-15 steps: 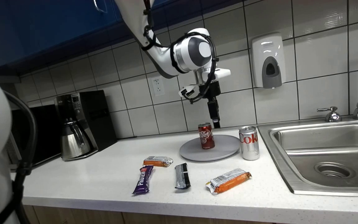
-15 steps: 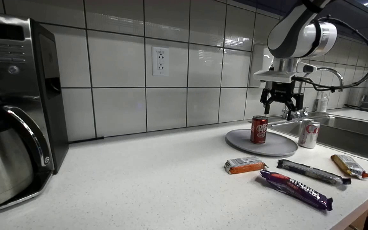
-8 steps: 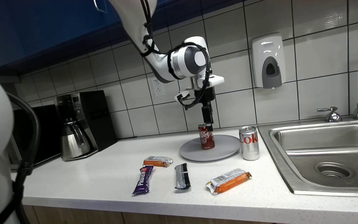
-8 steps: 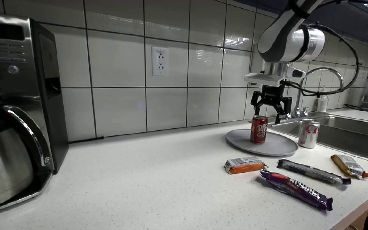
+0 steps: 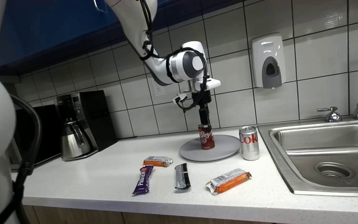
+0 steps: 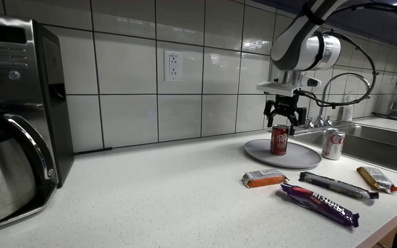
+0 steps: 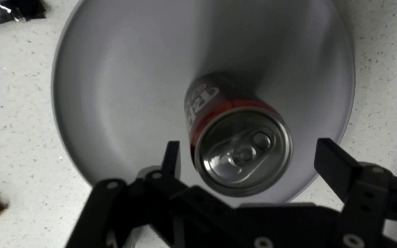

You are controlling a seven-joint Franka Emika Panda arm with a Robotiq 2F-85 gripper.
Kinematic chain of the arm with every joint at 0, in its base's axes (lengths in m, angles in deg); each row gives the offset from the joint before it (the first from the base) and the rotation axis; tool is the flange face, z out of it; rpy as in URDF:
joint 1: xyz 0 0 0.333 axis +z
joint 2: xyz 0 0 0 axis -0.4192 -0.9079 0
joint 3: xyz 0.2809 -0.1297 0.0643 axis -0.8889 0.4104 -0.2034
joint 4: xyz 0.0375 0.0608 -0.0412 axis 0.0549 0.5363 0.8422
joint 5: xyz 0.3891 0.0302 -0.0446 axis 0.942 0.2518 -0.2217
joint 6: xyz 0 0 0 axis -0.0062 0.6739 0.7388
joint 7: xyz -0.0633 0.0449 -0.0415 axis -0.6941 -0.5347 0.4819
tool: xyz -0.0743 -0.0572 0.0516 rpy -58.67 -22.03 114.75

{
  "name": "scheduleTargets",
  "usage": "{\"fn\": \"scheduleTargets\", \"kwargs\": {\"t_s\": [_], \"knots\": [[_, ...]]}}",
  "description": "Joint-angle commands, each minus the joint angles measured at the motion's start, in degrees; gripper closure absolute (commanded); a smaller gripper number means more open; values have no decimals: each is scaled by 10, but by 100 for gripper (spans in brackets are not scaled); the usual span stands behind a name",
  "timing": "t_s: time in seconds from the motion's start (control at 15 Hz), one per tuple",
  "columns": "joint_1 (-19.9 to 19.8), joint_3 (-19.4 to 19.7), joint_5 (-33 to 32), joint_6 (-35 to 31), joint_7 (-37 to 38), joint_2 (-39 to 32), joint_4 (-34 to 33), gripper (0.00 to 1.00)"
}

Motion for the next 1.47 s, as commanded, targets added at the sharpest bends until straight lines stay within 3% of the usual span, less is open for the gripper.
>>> {"fn": "scheduleTargets", "kwargs": {"t_s": [0.0, 0.4, 0.47, 0.53, 0.73, 0.87, 1.4], "knots": [[3, -4, 9, 5, -3, -6, -13, 0], [6, -2, 7, 16, -1, -10, -16, 0], [7, -1, 5, 13, -1, -10, -15, 25], [8, -1, 3, 13, -1, -9, -14, 26], [9, 0, 1, 13, -1, -7, -12, 51], [10, 0, 0, 13, -1, -6, -12, 61], [17, -3, -3, 21, -5, 5, -11, 61]]}}
